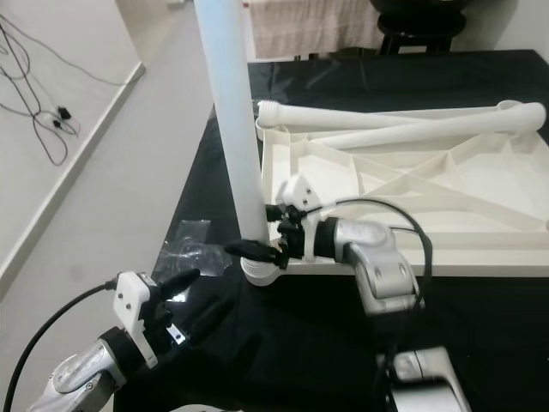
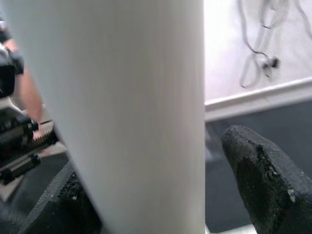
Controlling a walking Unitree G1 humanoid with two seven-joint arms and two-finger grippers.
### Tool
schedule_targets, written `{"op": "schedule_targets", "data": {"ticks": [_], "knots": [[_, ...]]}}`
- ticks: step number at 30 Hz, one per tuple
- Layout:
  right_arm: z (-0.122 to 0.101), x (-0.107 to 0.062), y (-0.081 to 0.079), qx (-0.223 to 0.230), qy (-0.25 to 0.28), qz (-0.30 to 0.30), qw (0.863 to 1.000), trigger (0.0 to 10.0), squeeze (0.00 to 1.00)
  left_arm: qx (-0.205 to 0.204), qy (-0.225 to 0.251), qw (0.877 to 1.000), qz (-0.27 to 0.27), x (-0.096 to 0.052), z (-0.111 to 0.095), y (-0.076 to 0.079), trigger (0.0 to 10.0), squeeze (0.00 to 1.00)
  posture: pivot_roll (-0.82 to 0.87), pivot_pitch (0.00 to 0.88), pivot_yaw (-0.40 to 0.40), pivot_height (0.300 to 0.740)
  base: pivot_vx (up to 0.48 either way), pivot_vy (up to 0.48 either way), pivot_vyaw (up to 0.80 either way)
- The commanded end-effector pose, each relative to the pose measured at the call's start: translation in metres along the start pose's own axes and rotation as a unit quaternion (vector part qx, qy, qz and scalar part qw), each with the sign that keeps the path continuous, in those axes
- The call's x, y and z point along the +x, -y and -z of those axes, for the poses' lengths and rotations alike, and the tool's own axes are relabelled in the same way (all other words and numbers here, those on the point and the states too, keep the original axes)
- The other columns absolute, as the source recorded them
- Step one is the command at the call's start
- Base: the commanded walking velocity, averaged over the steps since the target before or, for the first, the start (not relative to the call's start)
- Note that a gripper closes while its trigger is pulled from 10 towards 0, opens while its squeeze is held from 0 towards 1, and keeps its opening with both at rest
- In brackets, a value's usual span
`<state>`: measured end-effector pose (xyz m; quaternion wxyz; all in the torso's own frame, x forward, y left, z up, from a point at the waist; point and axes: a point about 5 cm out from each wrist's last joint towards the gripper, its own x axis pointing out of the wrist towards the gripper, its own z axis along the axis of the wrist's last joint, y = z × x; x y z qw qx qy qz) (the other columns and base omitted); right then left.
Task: Building children table
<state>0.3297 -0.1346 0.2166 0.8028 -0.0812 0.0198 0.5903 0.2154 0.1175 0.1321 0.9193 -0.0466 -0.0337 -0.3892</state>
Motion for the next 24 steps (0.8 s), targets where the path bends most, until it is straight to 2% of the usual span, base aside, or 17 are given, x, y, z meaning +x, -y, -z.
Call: {"op": "schedule_targets", "data": {"ticks": [1, 5, 9, 13, 15, 17, 19, 20, 21, 22, 23, 24], "knots": [[0.002, 0.001, 0.001, 0.012, 0.011, -0.020, 1.000, 0.0, 0.00, 0.013, -0.016, 1.000, -0.005, -0.005, 0.004, -0.003, 10.0, 0.00, 0.10, 0.142, 0.103, 0.740, 0.000, 0.000, 0.00], [0.000, 0.000, 0.006, 0.023, 0.019, -0.042, 0.999, 0.0, 0.00, 0.022, -0.015, 1.000, -0.007, -0.004, 0.005, -0.003, 10.0, 0.00, 0.10, 0.138, 0.100, 0.740, 0.000, 0.000, 0.00], [0.014, -0.008, 0.004, 0.039, 0.006, -0.073, 0.997, 0.0, 0.00, 0.009, -0.002, 1.000, -0.019, -0.001, 0.005, -0.006, 10.0, 0.00, 0.09, 0.135, 0.094, 0.740, 0.000, 0.000, 0.00], [0.023, -0.013, 0.002, 0.049, -0.003, -0.075, 0.996, 0.0, 0.00, 0.005, -0.001, 1.000, -0.013, 0.001, 0.005, -0.005, 10.0, 0.00, 0.09, 0.133, 0.096, 0.740, 0.000, 0.000, 0.00], [0.031, -0.015, 0.002, 0.055, -0.008, -0.053, 0.997, 0.0, 0.00, 0.005, 0.000, 1.000, -0.005, 0.003, 0.005, -0.003, 10.0, 0.00, 0.07, 0.136, 0.099, 0.740, 0.000, 0.000, 0.00], [0.040, -0.012, 0.001, 0.056, -0.020, 0.012, 0.998, 0.0, 0.00, 0.005, -0.001, 1.000, 0.003, 0.004, 0.006, -0.002, 10.0, 0.00, 0.06, 0.143, 0.084, 0.740, 0.000, 0.000, 0.00], [0.040, -0.012, 0.001, 0.056, -0.020, 0.012, 0.998, 0.0, 0.00, 0.005, -0.001, 1.000, 0.003, 0.004, 0.006, -0.002, 10.0, 0.00, 0.06, 0.143, 0.084, 0.740, 0.000, 0.000, 0.00], [0.046, -0.010, -0.003, 0.051, -0.029, 0.063, 0.996, 0.0, 0.00, 0.005, 0.000, 1.000, 0.004, 0.004, 0.005, -0.001, 10.0, 0.00, 0.06, 0.155, 0.072, 0.740, 0.000, 0.000, 0.00], [0.062, -0.008, -0.004, 0.069, -0.045, 0.296, 0.952, 0.0, 0.00, 0.004, 0.000, 1.000, 0.005, 0.002, 0.005, -0.001, 10.0, 0.00, 0.06, 0.163, 0.068, 0.740, 0.000, 0.000, 0.00], [0.074, -0.018, -0.008, 0.084, -0.065, 0.463, 0.880, 0.0, 0.00, 0.004, 0.000, 1.000, 0.004, 0.000, 0.005, -0.002, 10.0, 0.00, 0.06, 0.163, 0.068, 0.740, 0.000, 0.000, 0.00], [0.084, -0.011, -0.039, 0.107, -0.085, 0.469, 0.873, 0.0, 0.00, 0.004, 0.000, 1.000, 0.005, -0.001, 0.004, -0.002, 10.0, 0.00, 0.06, 0.178, 0.088, 0.740, 0.000, 0.000, 0.00], [0.087, -0.003, -0.062, 0.124, -0.089, 0.441, 0.885, 0.0, 0.00, 0.004, 0.000, 1.000, 0.006, -0.001, 0.003, -0.002, 10.0, 0.00, 0.06, 0.178, 0.088, 0.740, 0.000, 0.000, 0.00]]}}
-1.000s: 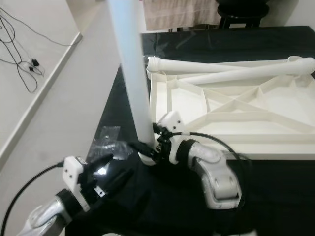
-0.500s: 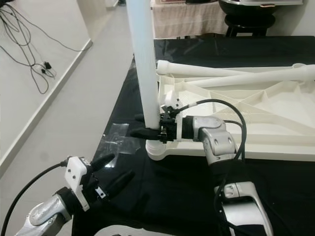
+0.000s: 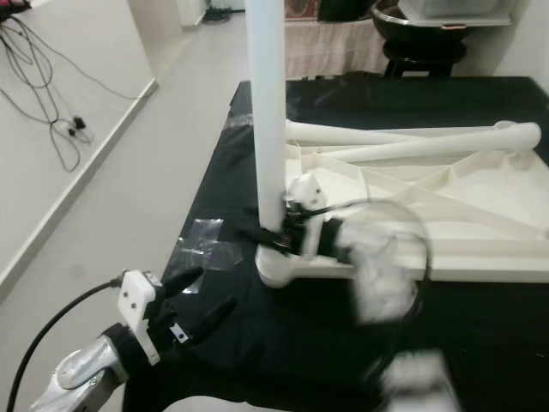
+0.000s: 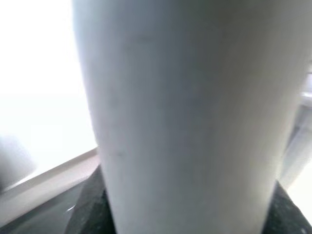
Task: Building children table
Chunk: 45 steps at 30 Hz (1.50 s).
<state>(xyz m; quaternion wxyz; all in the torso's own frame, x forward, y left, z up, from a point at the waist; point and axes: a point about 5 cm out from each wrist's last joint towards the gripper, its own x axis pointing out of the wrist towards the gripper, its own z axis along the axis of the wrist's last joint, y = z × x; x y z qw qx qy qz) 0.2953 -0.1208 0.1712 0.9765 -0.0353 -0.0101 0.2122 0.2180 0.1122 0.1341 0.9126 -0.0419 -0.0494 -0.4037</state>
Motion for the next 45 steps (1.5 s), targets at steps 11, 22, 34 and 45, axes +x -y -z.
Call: {"op": "schedule_targets", "data": {"ticks": [11, 22, 34, 45], "knots": [[0.050, -0.020, -0.003, 0.011, -0.138, -0.007, 0.990, 0.0, 0.00, -0.019, -0.015, 1.000, 0.007, -0.005, 0.006, -0.004, 10.0, 0.00, 0.03, 0.169, 0.114, 0.740, 0.000, 0.000, 0.00], [-0.019, 0.016, -0.008, -0.007, -0.004, -0.374, 0.927, 10.0, 0.69, -0.017, -0.006, 1.000, -0.003, 0.001, 0.007, -0.002, 10.0, 0.00, 0.04, 0.159, 0.082, 0.740, 0.000, 0.000, 0.00], [-0.030, 0.023, -0.002, -0.018, -0.019, -0.496, 0.868, 2.4, 0.00, -0.020, -0.005, 1.000, -0.002, 0.004, 0.010, -0.001, 10.0, 0.00, 0.07, 0.148, 0.071, 0.740, 0.000, 0.000, 0.00], [-0.026, 0.017, 0.011, -0.004, -0.004, -0.465, 0.885, 0.0, 0.00, -0.024, -0.004, 1.000, 0.003, 0.004, 0.011, 0.000, 10.0, 0.00, 0.04, 0.150, 0.081, 0.740, 0.000, 0.000, 0.00]]}}
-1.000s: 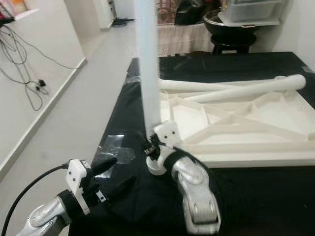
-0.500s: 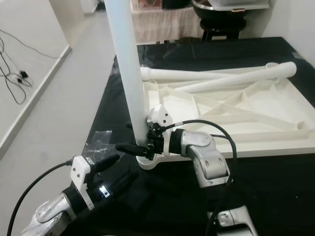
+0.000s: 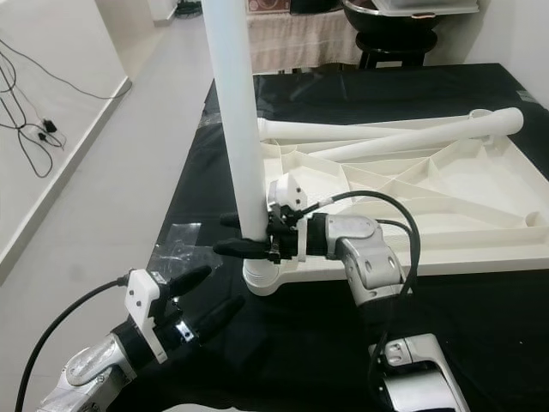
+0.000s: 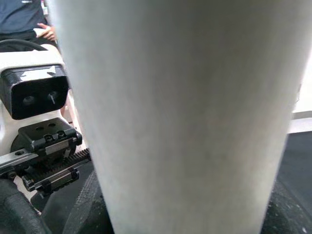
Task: Building children table
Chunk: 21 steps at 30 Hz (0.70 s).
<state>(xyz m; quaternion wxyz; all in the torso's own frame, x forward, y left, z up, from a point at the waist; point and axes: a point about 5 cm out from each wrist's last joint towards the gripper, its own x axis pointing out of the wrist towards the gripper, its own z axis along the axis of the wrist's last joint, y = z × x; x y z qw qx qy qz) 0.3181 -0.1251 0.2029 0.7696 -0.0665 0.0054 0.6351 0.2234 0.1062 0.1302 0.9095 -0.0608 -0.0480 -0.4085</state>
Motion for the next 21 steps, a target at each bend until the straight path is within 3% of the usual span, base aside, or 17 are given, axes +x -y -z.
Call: {"op": "schedule_targets", "data": {"ticks": [1, 6, 7, 8, 10, 11, 12, 13, 16, 17, 19, 20, 21], "knots": [[0.005, -0.001, -0.006, 0.026, 0.015, 0.002, 1.000, 0.0, 0.00, -0.007, -0.010, 1.000, -0.001, -0.003, 0.006, 0.000, 10.0, 0.00, 0.04, 0.150, 0.085, 0.740, 0.000, 0.000, 0.00], [0.008, -0.005, -0.008, 0.026, 0.013, 0.024, 0.999, 0.0, 0.00, -0.007, -0.010, 1.000, -0.001, -0.003, 0.006, 0.000, 10.0, 0.00, 0.03, 0.151, 0.084, 0.740, 0.000, 0.000, 0.00], [0.012, -0.008, -0.009, 0.024, 0.002, 0.067, 0.997, 0.0, 0.00, -0.008, -0.010, 1.000, 0.000, -0.003, 0.006, 0.000, 10.0, 0.00, 0.03, 0.152, 0.072, 0.740, 0.000, 0.000, 0.00], [0.017, -0.007, 0.000, 0.029, -0.004, 0.203, 0.979, 0.0, 0.00, -0.008, -0.010, 1.000, 0.000, -0.004, 0.006, 0.001, 10.0, 0.00, 0.03, 0.155, 0.057, 0.740, 0.000, 0.000, 0.00], [0.017, -0.007, 0.000, 0.029, -0.004, 0.203, 0.979, 0.0, 0.00, -0.008, -0.010, 1.000, 0.000, -0.004, 0.006, 0.001, 10.0, 0.00, 0.03, 0.155, 0.057, 0.740, 0.000, 0.000, 0.00], [0.029, -0.014, -0.001, 0.031, -0.020, 0.417, 0.908, 0.0, 0.00, -0.008, -0.009, 1.000, -0.002, -0.005, 0.006, 0.001, 10.0, 0.00, 0.02, 0.164, 0.058, 0.740, 0.000, 0.000, 0.00], [0.029, -0.014, -0.001, 0.031, -0.020, 0.417, 0.908, 0.0, 0.00, -0.008, -0.009, 1.000, -0.002, -0.005, 0.006, 0.001, 10.0, 0.00, 0.02, 0.164, 0.058, 0.740, 0.000, 0.000, 0.00], [0.046, -0.005, -0.023, 0.053, -0.035, 0.480, 0.875, 0.0, 0.00, -0.011, -0.005, 1.000, -0.005, -0.005, 0.005, 0.001, 10.0, 0.00, 0.00, 0.164, 0.077, 0.740, 0.000, 0.000, 0.00], [0.046, -0.005, -0.023, 0.053, -0.035, 0.480, 0.875, 0.0, 0.00, -0.011, -0.005, 1.000, -0.005, -0.005, 0.005, 0.001, 10.0, 0.00, 0.00, 0.164, 0.077, 0.740, 0.000, 0.000, 0.00], [0.052, 0.001, -0.035, 0.066, -0.039, 0.509, 0.858, 0.0, 0.00, -0.011, -0.004, 1.000, -0.006, -0.005, 0.005, 0.000, 10.0, 0.00, 0.01, 0.166, 0.074, 0.740, 0.000, 0.000, 0.00], [0.054, 0.005, -0.039, 0.066, -0.040, 0.498, 0.864, 0.0, 0.00, -0.012, -0.003, 1.000, -0.006, -0.004, 0.004, -0.001, 10.0, 0.00, 0.01, 0.162, 0.077, 0.740, 0.000, 0.000, 0.00], [0.053, 0.008, -0.036, 0.059, -0.041, 0.466, 0.882, 10.0, 0.00, -0.013, -0.002, 1.000, -0.006, -0.004, 0.004, -0.001, 10.0, 0.00, 0.01, 0.163, 0.068, 0.740, 0.000, 0.000, 0.00], [0.053, 0.008, -0.036, 0.059, -0.041, 0.466, 0.882, 10.0, 0.00, -0.013, -0.002, 1.000, -0.006, -0.004, 0.004, -0.001, 10.0, 0.00, 0.01, 0.163, 0.068, 0.740, 0.000, 0.000, 0.00]]}}
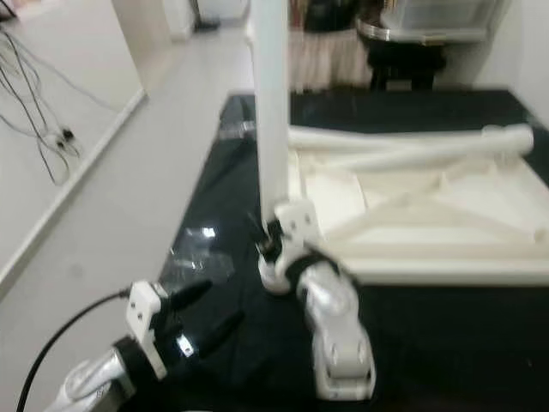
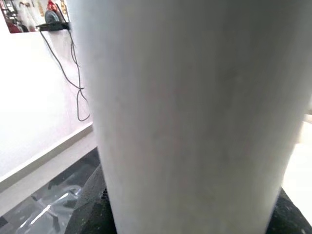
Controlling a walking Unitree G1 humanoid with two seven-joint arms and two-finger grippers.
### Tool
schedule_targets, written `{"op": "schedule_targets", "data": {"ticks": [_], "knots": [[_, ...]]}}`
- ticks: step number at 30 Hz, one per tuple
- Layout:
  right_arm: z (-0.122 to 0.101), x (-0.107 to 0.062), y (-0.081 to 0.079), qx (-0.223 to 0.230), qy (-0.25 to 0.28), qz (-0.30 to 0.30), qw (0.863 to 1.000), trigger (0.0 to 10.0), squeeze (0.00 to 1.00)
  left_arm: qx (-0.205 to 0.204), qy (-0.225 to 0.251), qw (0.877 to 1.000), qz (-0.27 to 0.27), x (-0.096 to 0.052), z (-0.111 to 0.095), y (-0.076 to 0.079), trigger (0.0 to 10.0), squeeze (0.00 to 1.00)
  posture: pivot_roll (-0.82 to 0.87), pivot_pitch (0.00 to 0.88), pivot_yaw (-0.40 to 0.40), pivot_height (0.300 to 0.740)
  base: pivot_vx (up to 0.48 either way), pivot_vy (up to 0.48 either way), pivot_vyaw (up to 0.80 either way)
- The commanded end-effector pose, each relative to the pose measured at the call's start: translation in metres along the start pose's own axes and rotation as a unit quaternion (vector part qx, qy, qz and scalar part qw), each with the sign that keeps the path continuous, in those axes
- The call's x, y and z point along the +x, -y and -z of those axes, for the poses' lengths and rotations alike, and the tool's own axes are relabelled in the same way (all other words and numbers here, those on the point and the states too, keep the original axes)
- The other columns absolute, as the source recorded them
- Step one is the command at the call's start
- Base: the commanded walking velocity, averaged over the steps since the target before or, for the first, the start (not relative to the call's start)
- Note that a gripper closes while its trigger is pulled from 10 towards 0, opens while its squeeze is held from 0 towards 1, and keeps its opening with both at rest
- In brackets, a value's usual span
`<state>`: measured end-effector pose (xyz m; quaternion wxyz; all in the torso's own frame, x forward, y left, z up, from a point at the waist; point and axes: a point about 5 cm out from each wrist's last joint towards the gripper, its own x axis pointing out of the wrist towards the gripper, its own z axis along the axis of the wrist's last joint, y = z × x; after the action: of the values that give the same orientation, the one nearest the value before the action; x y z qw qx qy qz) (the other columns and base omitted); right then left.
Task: Building children table
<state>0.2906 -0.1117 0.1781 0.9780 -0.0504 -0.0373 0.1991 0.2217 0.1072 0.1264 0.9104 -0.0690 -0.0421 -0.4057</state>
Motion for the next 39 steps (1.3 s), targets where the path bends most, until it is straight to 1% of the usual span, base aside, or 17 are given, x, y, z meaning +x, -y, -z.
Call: {"op": "schedule_targets", "data": {"ticks": [1, 4, 5, 6, 10, 11, 12, 14, 15, 16, 19, 20, 23, 24, 29, 36, 39], "knots": [[0.029, -0.001, 0.002, 0.021, -0.070, -0.025, 0.997, 10.0, 0.00, -0.003, 0.001, 1.000, -0.003, -0.001, 0.001, -0.002, 10.0, 0.00, 0.01, 0.162, 0.067, 0.740, 0.000, 0.000, 0.00], [0.026, 0.001, 0.001, 0.022, -0.065, -0.046, 0.997, 10.0, 0.00, -0.003, 0.002, 1.000, -0.004, -0.001, 0.001, -0.002, 10.0, 0.00, 0.01, 0.162, 0.067, 0.740, 0.000, 0.000, 0.00], [0.017, 0.005, -0.004, 0.040, -0.045, -0.108, 0.992, 10.0, 1.00, -0.002, 0.002, 1.000, -0.006, 0.000, 0.001, -0.002, 10.0, 0.00, 0.02, 0.157, 0.065, 0.740, 0.000, 0.000, 0.00], [0.006, 0.008, -0.007, 0.049, -0.024, -0.157, 0.986, 10.0, 1.00, -0.001, 0.002, 1.000, -0.007, 0.000, 0.001, -0.002, 10.0, 0.00, 0.03, 0.154, 0.065, 0.740, 0.000, 0.000, 0.00], [-0.007, 0.011, -0.010, 0.055, -0.001, -0.208, 0.977, 10.0, 1.00, 0.000, 0.002, 1.000, -0.009, 0.000, 0.001, -0.003, 10.0, 0.00, 0.03, 0.154, 0.065, 0.740, 0.000, 0.000, 0.00], [-0.012, 0.012, -0.007, 0.031, 0.002, -0.260, 0.965, 10.0, 0.00, 0.002, 0.000, 1.000, -0.007, 0.000, 0.001, -0.003, 10.0, 0.00, 0.04, 0.148, 0.066, 0.740, 0.000, 0.000, 0.00], [-0.014, 0.012, -0.004, 0.010, -0.002, -0.324, 0.946, 10.0, 0.00, 0.004, -0.001, 1.000, -0.005, 0.001, 0.001, -0.003, 10.0, 0.00, 0.04, 0.147, 0.067, 0.740, 0.000, 0.000, 0.00], [-0.014, 0.012, -0.004, 0.010, -0.002, -0.324, 0.946, 10.0, 0.00, 0.004, -0.001, 1.000, -0.005, 0.001, 0.001, -0.003, 10.0, 0.00, 0.04, 0.147, 0.067, 0.740, 0.000, 0.000, 0.00], [-0.016, 0.010, 0.003, -0.019, -0.018, -0.414, 0.910, 10.0, 0.00, 0.006, -0.003, 1.000, -0.002, 0.002, 0.002, -0.002, 10.0, 0.00, 0.05, 0.146, 0.064, 0.740, 0.000, 0.000, 0.00], [-0.017, 0.011, 0.006, -0.024, -0.022, -0.444, 0.895, 10.0, 0.00, 0.007, -0.004, 1.000, -0.002, 0.002, 0.002, -0.002, 10.0, 0.00, 0.05, 0.146, 0.063, 0.740, 0.000, 0.000, 0.00], [-0.020, 0.016, 0.011, -0.021, -0.024, -0.468, 0.883, 10.0, 0.00, 0.007, -0.004, 1.000, -0.002, 0.002, 0.002, -0.002, 10.0, 0.00, 0.06, 0.146, 0.063, 0.740, 0.000, 0.000, 0.00], [-0.021, 0.020, 0.013, -0.016, -0.023, -0.471, 0.882, 8.9, 0.00, 0.007, -0.004, 1.000, -0.002, 0.002, 0.002, -0.002, 10.0, 0.00, 0.06, 0.146, 0.063, 0.740, 0.000, 0.000, 0.00], [-0.021, 0.024, 0.014, -0.008, -0.029, -0.474, 0.880, 8.9, 0.00, 0.008, -0.005, 1.000, -0.003, 0.002, 0.002, -0.002, 10.0, 0.00, 0.06, 0.146, 0.060, 0.740, 0.000, 0.000, 0.00], [-0.021, 0.026, 0.015, -0.004, -0.032, -0.480, 0.877, 0.0, 0.00, 0.007, -0.004, 1.000, -0.003, 0.002, 0.002, -0.001, 10.0, 0.00, 0.07, 0.149, 0.059, 0.740, 0.000, 0.000, 0.00], [-0.020, 0.026, 0.018, 0.006, -0.034, -0.488, 0.872, 0.0, 0.00, 0.007, -0.004, 1.000, -0.004, 0.002, 0.001, 0.000, 10.0, 0.00, 0.07, 0.156, 0.059, 0.740, 0.000, 0.000, 0.00], [-0.017, 0.020, 0.024, 0.019, -0.032, -0.473, 0.881, 0.0, 0.00, 0.005, -0.002, 1.000, -0.004, 0.002, 0.001, 0.001, 10.0, 0.00, 0.06, 0.165, 0.066, 0.740, 0.000, 0.000, 0.00], [-0.011, 0.013, 0.027, 0.013, -0.035, -0.439, 0.898, 0.0, 0.00, 0.004, -0.002, 1.000, -0.002, 0.002, 0.000, 0.001, 10.0, 0.00, 0.05, 0.174, 0.068, 0.740, 0.000, 0.000, 0.00]]}}
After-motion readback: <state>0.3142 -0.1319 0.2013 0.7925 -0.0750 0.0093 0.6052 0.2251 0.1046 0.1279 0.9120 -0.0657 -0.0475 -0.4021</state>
